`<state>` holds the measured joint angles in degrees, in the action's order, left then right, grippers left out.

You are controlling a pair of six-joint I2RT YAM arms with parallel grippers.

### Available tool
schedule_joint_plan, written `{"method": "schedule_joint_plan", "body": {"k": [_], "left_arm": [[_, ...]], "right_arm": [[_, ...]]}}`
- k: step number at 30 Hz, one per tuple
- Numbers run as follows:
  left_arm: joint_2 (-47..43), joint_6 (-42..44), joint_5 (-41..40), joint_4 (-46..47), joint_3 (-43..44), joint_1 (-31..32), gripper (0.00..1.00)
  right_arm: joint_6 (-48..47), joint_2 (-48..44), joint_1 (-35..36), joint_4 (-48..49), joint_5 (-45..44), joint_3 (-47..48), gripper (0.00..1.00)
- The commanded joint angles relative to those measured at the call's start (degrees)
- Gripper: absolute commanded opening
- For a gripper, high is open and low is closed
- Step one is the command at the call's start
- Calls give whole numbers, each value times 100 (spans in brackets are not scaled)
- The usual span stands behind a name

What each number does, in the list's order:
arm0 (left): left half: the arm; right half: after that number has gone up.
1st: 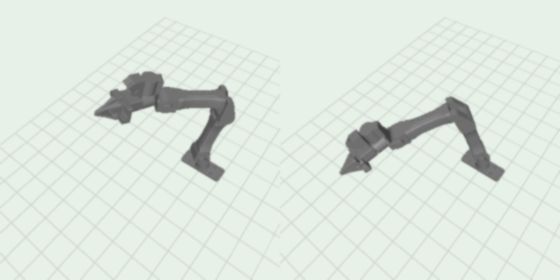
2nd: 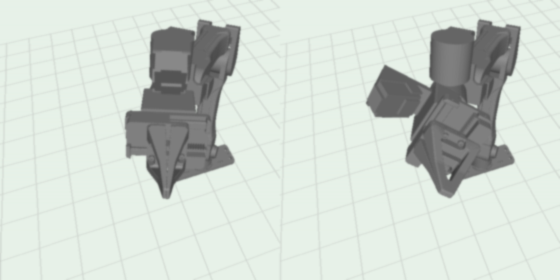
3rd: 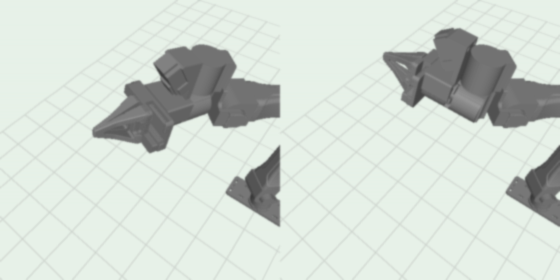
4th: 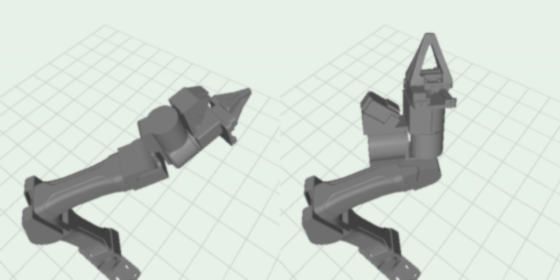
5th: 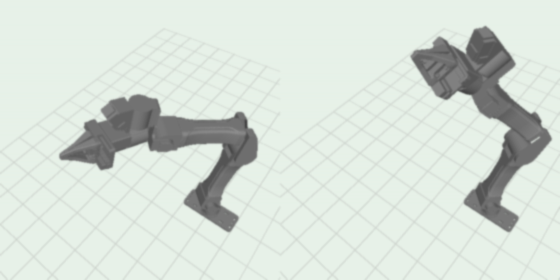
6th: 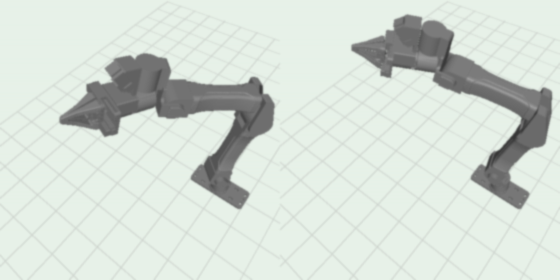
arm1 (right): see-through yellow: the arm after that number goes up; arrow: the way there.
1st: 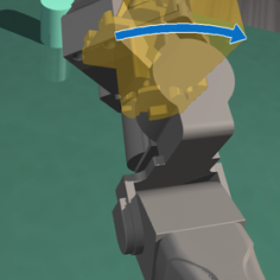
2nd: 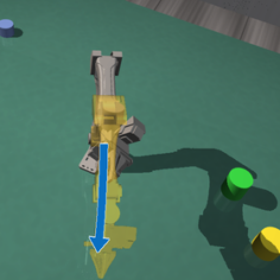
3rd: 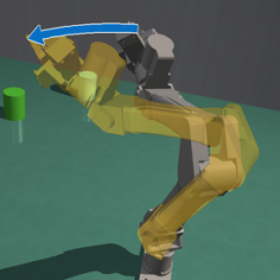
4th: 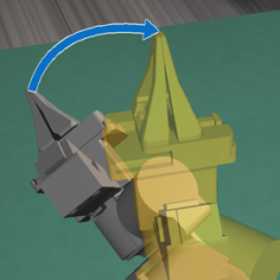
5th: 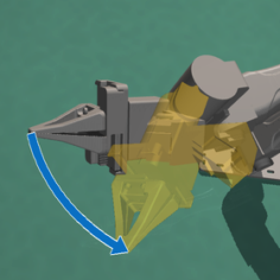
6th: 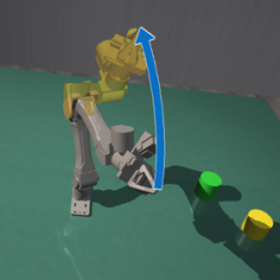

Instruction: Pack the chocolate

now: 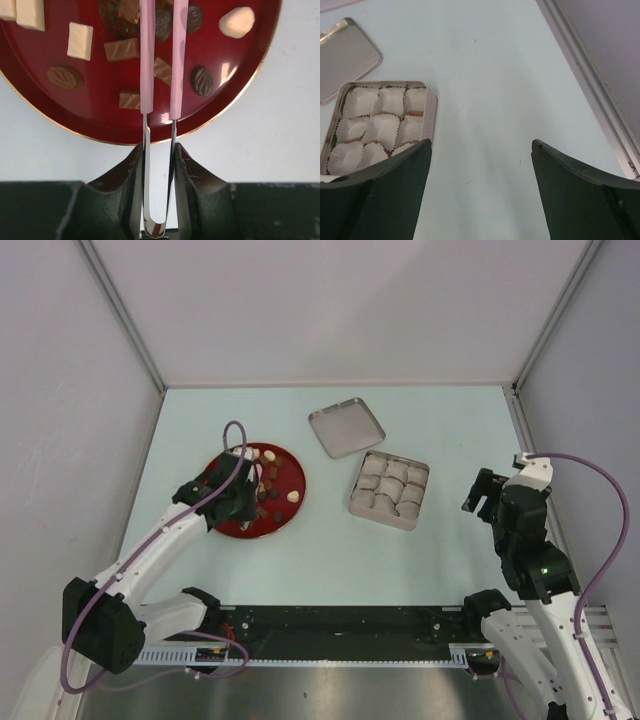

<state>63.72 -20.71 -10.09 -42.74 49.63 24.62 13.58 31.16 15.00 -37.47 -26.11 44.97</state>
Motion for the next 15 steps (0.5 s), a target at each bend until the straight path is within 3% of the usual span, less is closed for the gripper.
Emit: {"method": "schedule_joint_plan", "body": {"k": [1,15], "left_arm": [[175,-100,33,-243,267,-159,31],[720,58,95,-270,363,-511,34]], "right_arm": [[-57,-284,46,258,-369,-49,88],[-101,-479,90,355,-211,-146,90]]}}
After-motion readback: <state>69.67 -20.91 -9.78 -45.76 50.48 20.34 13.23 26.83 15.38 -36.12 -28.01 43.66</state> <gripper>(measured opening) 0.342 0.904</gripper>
